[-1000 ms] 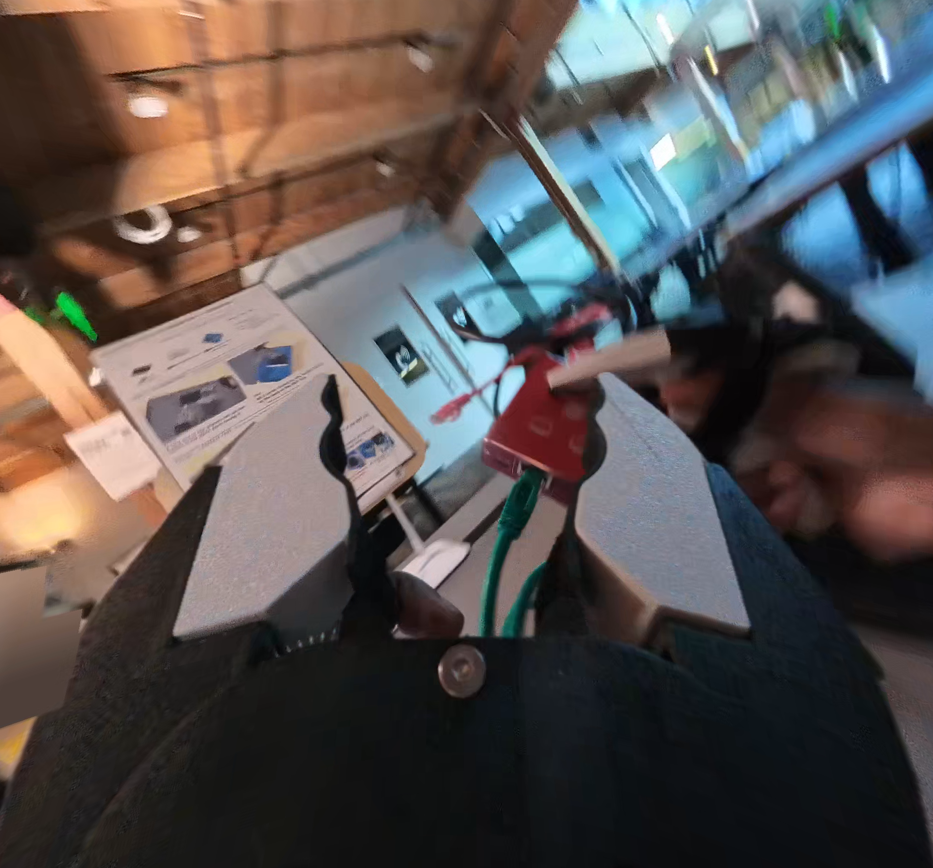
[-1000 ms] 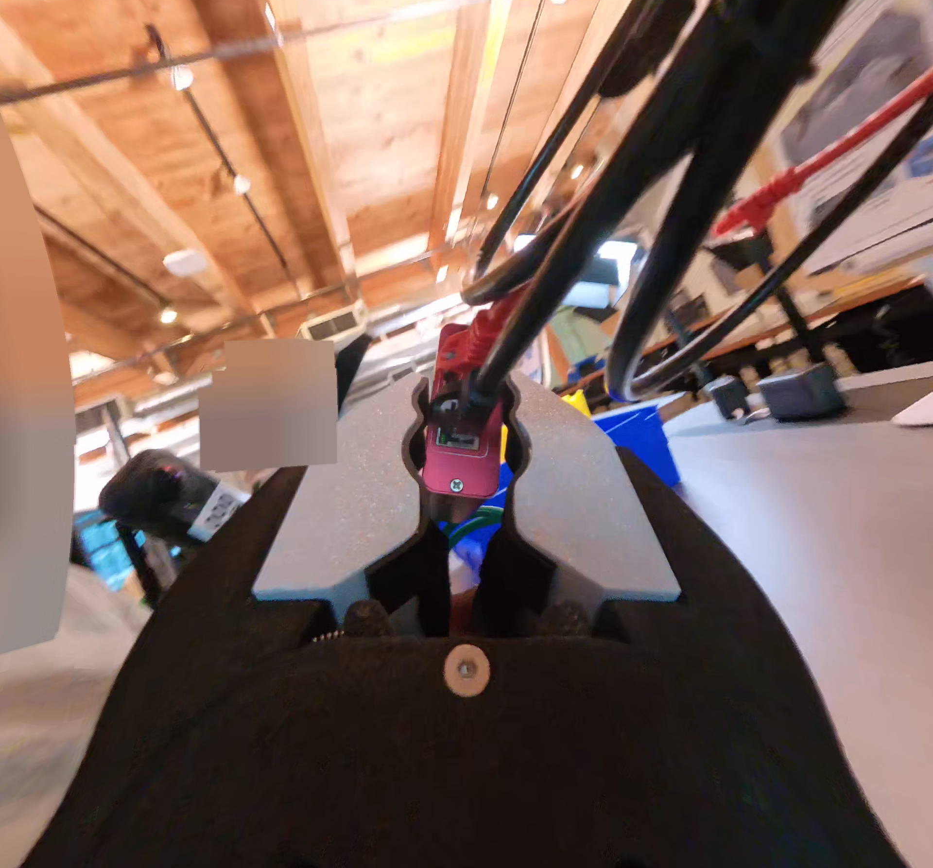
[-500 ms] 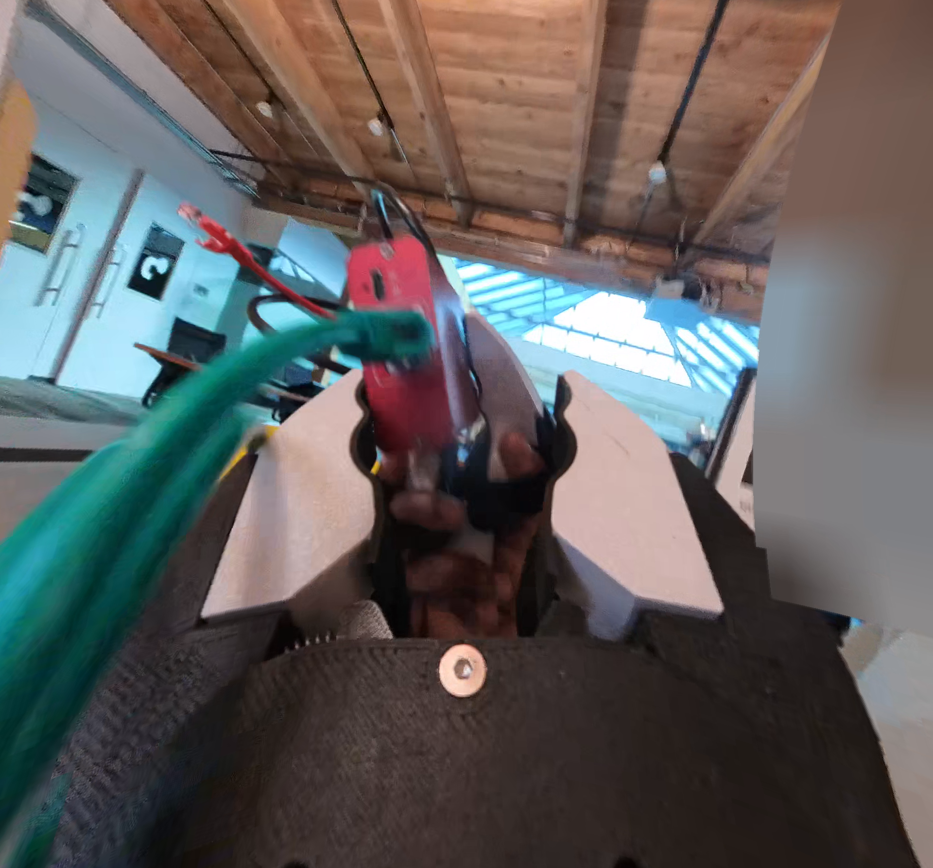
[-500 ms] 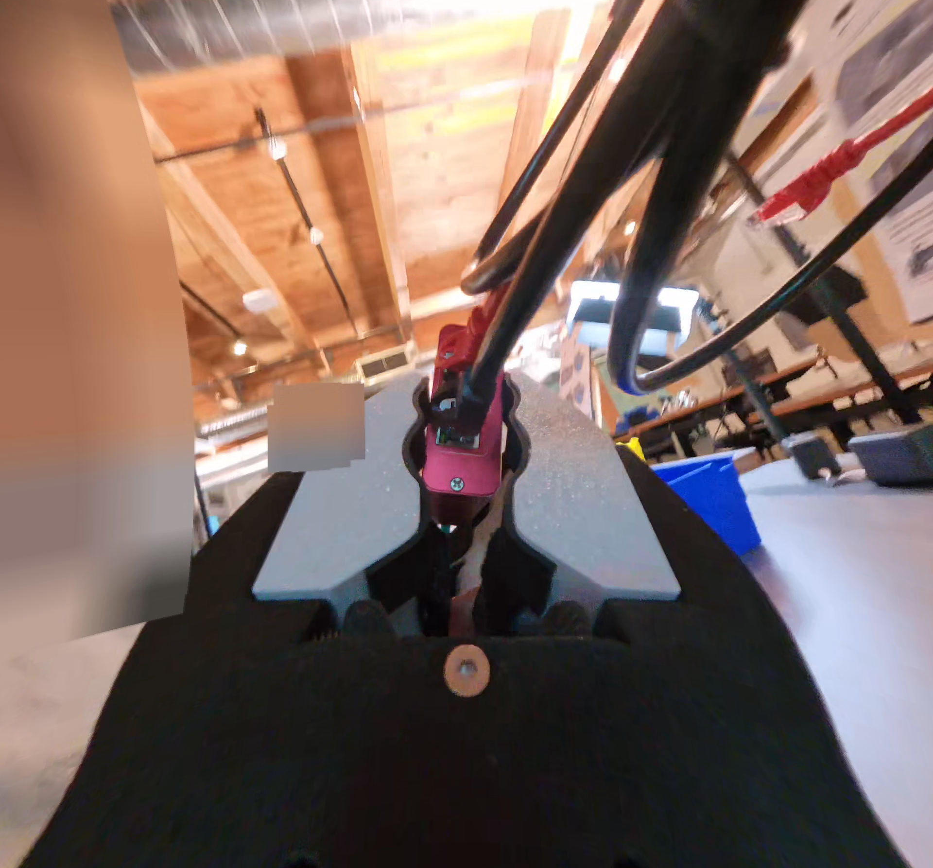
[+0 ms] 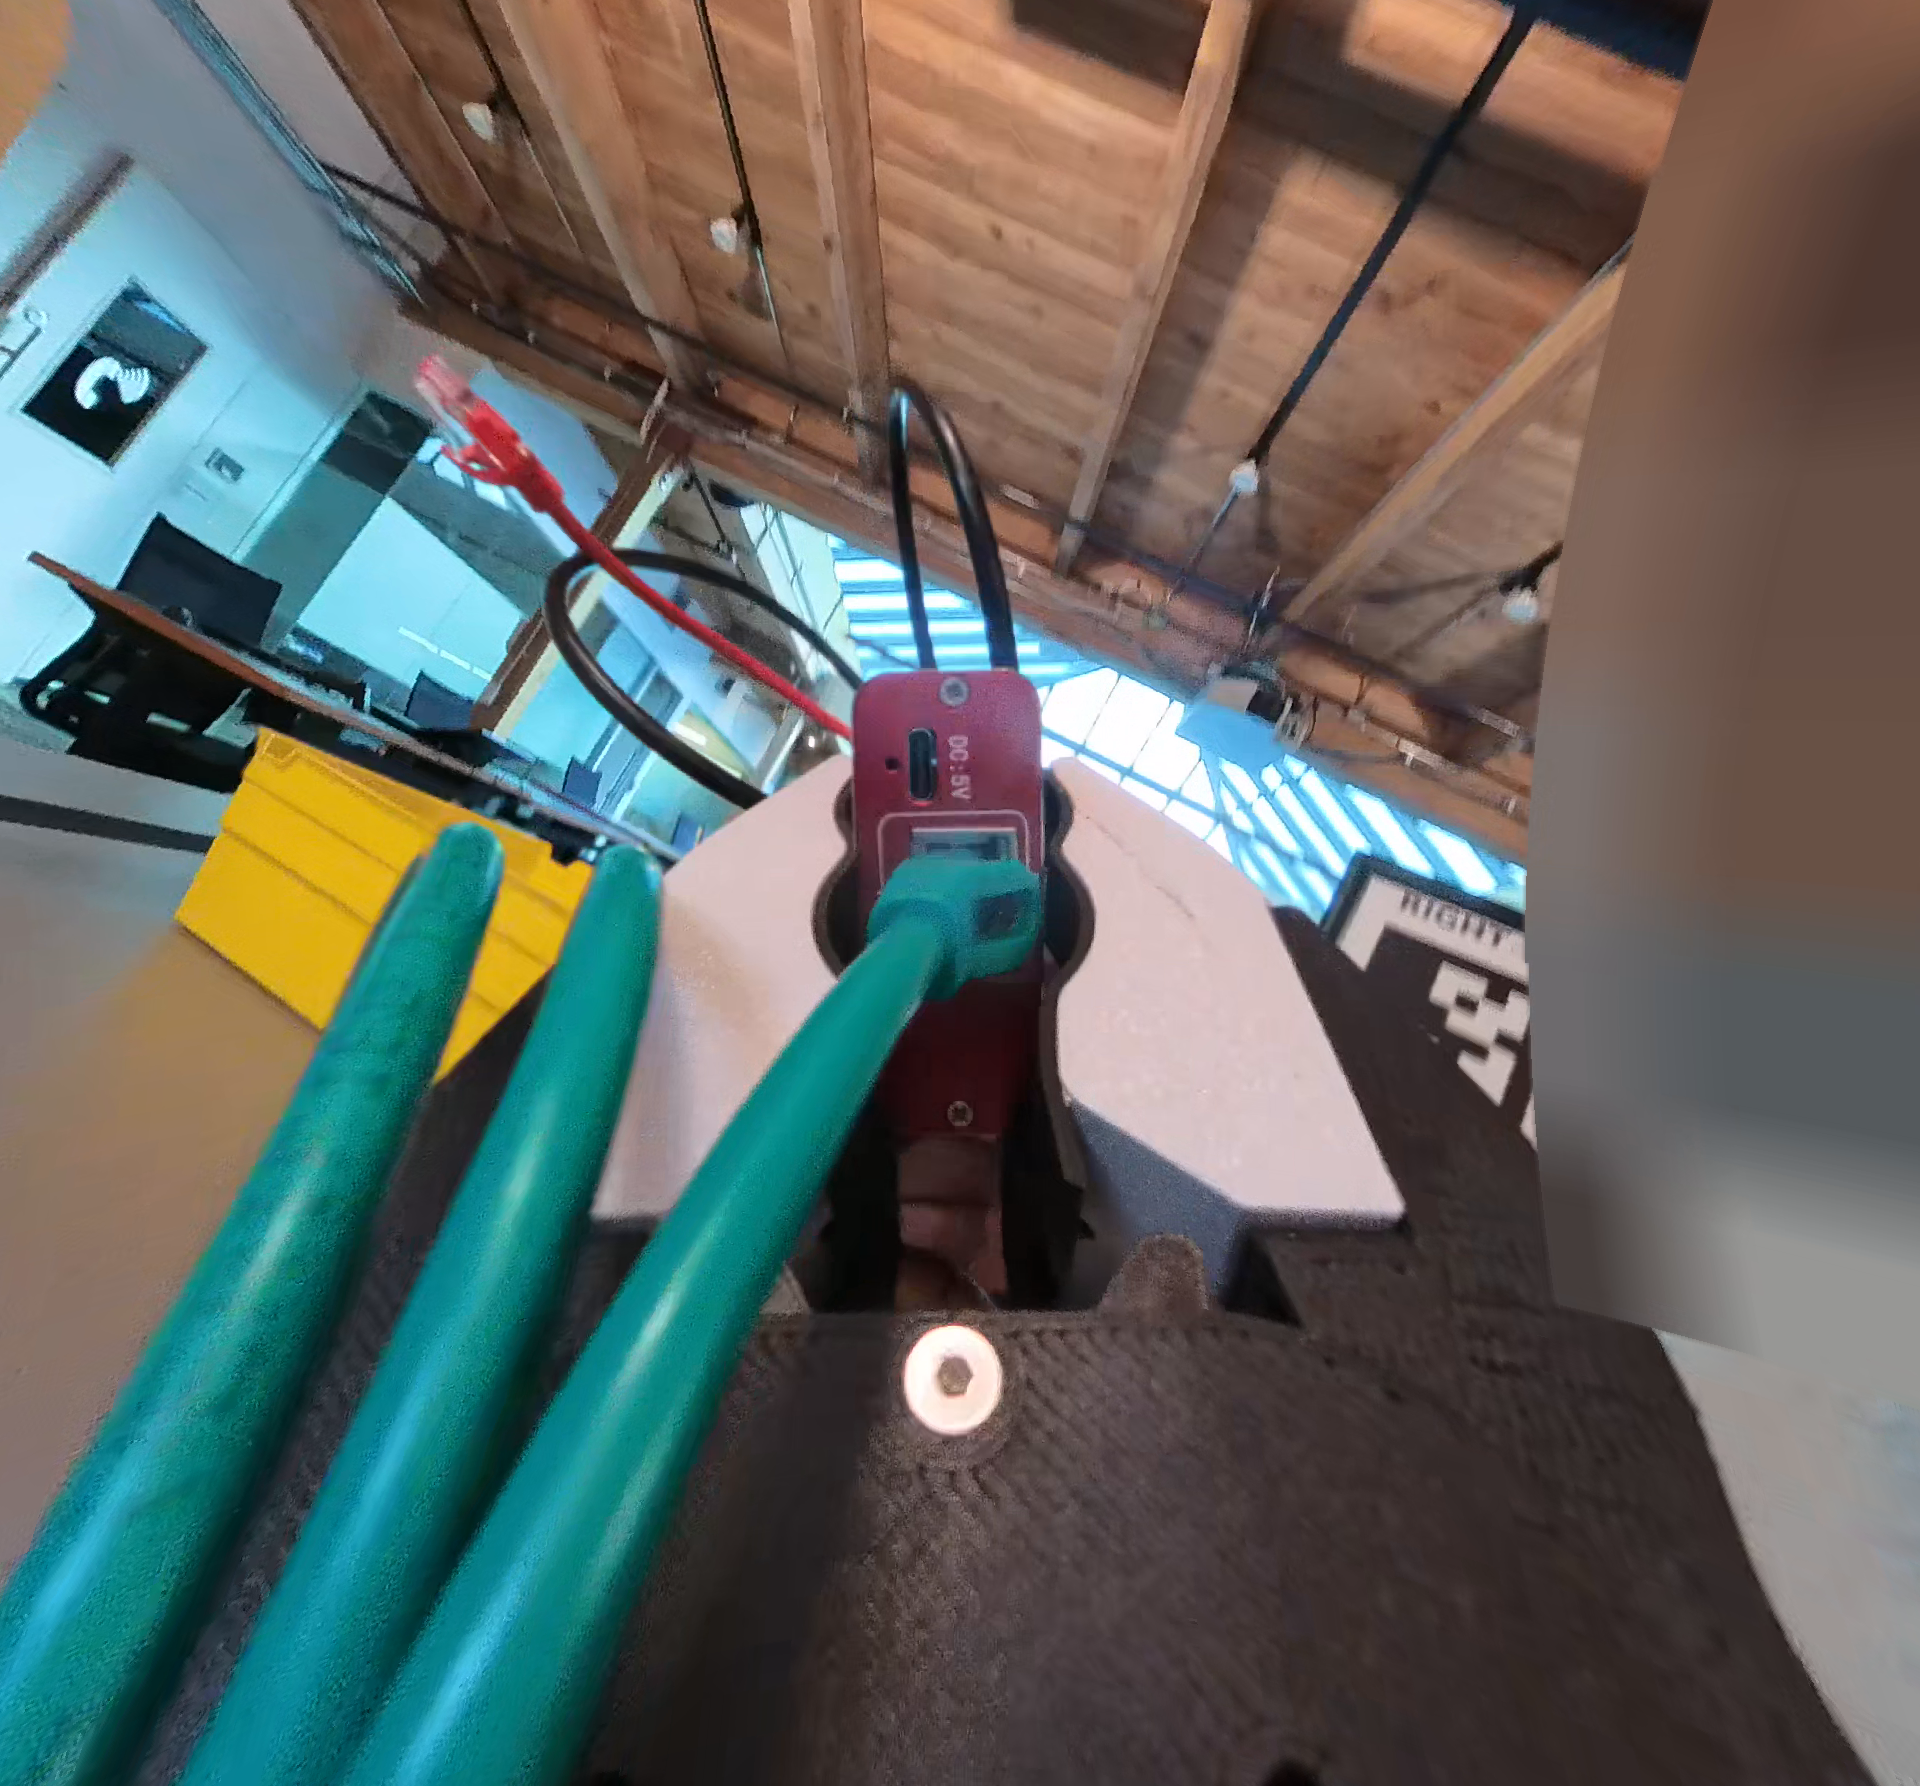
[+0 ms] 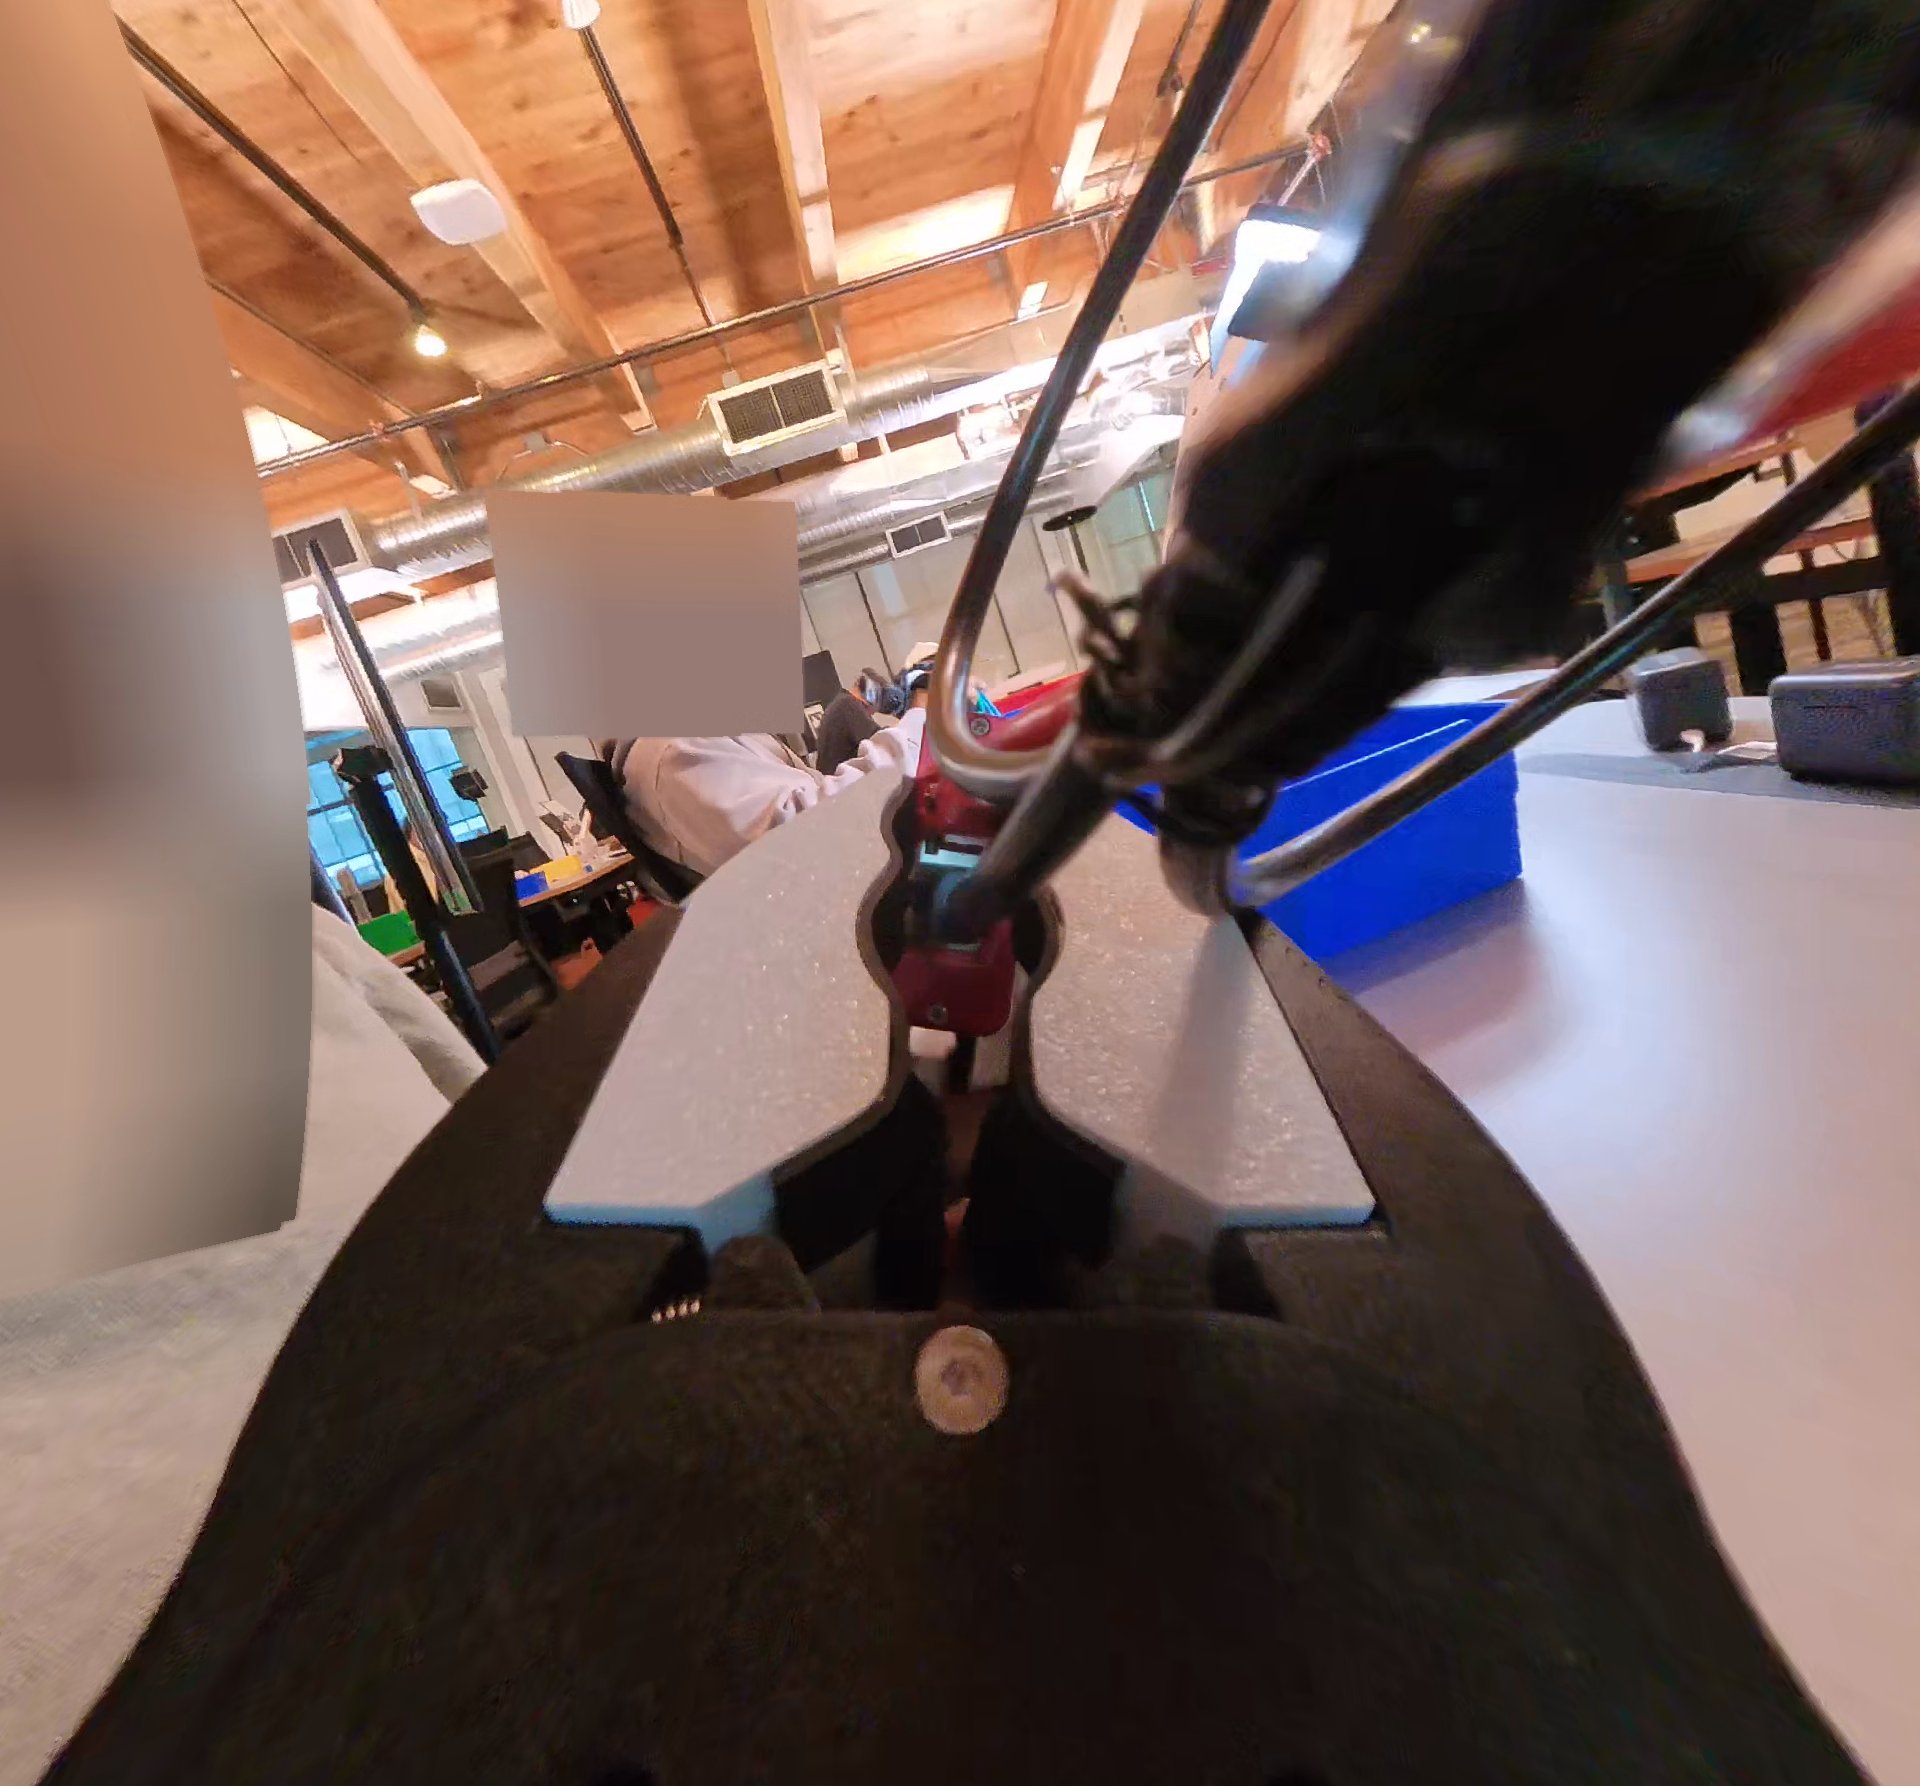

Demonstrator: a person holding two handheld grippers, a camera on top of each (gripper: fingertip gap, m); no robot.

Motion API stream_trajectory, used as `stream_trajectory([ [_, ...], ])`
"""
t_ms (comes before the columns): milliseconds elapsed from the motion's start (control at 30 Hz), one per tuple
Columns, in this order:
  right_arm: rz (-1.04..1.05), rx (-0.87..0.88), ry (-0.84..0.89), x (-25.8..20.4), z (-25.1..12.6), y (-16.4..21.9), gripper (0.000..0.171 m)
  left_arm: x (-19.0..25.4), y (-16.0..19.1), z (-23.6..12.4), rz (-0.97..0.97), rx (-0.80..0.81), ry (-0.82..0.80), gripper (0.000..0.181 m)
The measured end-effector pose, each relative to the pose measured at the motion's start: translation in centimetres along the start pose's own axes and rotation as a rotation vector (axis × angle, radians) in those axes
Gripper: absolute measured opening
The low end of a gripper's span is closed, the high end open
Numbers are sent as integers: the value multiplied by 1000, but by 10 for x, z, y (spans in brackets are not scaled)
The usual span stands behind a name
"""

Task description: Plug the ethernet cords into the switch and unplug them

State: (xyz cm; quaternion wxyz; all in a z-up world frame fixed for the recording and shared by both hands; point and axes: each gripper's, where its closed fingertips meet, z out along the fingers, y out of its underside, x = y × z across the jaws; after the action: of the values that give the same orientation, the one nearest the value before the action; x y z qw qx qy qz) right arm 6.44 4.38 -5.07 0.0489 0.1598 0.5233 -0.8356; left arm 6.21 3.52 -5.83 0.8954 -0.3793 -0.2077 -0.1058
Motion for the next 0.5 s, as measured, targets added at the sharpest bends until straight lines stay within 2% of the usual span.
stream_trajectory([
  [133, 37, -14, 9, 3, 0, 2, 15, -3, 7, -2, 5, -100, 11, 29],
  [233, 55, 12, -3, 2, 0, -1, 15, 4, 30, 0, -66, -238, 80, 29],
  [333, 68, -1, -11, 2, 0, 1, 15, 1, 30, 0, 1, -191, 59, 29],
  [467, 66, -54, -7, 4, -2, 6, 17, -1, 27, -2, -6, -160, 47, 29],
  [500, 66, -73, -10, 5, -5, 7, 25, -3, 25, -2, -5, -145, 36, 31],
])
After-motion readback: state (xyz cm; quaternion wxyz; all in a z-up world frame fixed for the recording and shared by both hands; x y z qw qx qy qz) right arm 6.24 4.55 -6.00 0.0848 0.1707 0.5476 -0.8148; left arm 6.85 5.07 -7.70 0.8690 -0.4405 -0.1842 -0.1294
